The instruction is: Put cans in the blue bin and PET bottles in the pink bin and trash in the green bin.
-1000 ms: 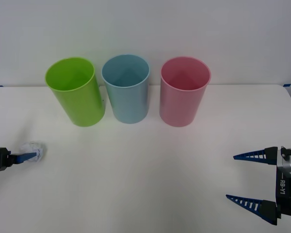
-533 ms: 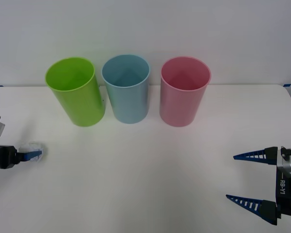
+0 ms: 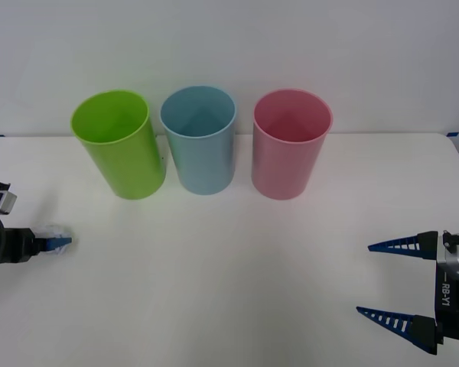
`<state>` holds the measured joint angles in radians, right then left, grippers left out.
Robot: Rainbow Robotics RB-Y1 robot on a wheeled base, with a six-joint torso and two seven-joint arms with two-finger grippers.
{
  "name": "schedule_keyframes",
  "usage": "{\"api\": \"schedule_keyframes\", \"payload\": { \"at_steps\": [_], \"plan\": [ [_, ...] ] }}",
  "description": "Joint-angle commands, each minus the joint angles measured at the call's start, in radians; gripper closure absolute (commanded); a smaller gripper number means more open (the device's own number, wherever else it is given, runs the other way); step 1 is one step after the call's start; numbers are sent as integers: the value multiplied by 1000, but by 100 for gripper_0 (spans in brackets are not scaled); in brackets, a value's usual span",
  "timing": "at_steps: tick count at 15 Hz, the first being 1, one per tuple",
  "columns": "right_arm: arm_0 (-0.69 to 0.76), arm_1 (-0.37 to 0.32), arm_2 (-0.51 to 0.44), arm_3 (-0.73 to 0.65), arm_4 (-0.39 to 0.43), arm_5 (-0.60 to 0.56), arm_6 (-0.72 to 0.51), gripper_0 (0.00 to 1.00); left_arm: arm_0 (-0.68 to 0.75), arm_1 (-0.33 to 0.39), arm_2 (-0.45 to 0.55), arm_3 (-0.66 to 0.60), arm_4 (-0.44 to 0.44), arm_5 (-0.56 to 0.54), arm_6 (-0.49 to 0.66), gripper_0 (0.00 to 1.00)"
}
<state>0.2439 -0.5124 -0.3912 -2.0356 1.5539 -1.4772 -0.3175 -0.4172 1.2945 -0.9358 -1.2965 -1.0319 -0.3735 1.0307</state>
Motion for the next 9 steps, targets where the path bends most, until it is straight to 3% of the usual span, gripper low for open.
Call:
{"api": "schedule_keyframes", "payload": {
  "at_steps": [1, 9],
  "plan": [
    [0, 0, 0, 0, 0, 0, 0, 0, 0, -11, 0, 0, -8, -1, -1, 0],
    [0, 0, 0, 0, 0, 0, 0, 0, -15, -32, 0, 8, -22, -1, 0, 0]
  ]
}}
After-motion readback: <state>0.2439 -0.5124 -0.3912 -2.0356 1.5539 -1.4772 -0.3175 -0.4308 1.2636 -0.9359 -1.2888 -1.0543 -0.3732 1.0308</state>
